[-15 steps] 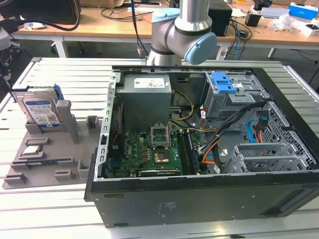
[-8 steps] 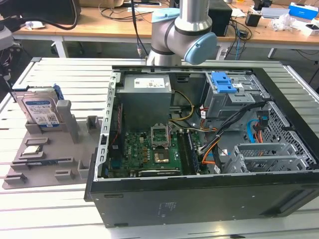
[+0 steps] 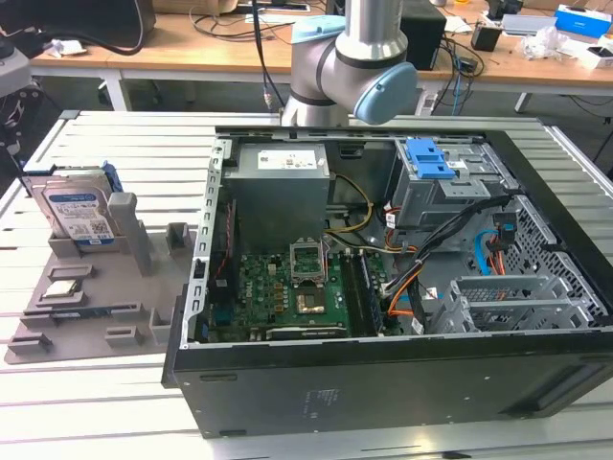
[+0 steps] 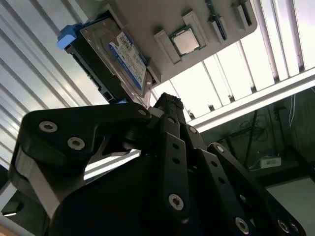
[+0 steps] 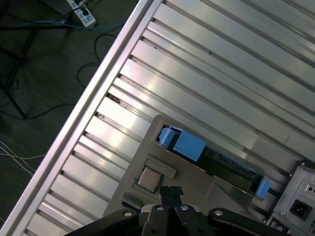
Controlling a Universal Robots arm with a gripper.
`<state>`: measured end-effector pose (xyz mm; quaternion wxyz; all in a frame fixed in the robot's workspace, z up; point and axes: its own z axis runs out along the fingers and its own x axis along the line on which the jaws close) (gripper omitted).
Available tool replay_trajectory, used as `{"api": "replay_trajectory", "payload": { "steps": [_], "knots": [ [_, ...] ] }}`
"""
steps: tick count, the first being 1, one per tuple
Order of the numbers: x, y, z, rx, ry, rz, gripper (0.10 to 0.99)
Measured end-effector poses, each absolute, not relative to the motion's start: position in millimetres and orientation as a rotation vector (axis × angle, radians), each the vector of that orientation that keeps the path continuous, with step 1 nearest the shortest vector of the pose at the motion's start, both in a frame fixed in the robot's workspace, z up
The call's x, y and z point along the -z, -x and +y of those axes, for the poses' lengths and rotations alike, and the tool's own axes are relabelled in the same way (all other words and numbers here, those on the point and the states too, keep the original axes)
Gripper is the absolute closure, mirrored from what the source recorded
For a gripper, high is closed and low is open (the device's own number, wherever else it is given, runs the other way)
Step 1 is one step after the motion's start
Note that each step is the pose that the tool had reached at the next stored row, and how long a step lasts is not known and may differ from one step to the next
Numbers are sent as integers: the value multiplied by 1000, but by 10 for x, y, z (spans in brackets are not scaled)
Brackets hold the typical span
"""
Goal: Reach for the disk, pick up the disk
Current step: 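Pick up the disk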
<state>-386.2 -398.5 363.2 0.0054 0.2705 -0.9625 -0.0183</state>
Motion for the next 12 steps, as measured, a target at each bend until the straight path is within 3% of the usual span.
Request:
{"api": "replay_trajectory", "payload": {
  "steps": [12],
  "knots": [
    [-3632, 3861, -3985, 56, -1010, -2961, 980]
  ]
}}
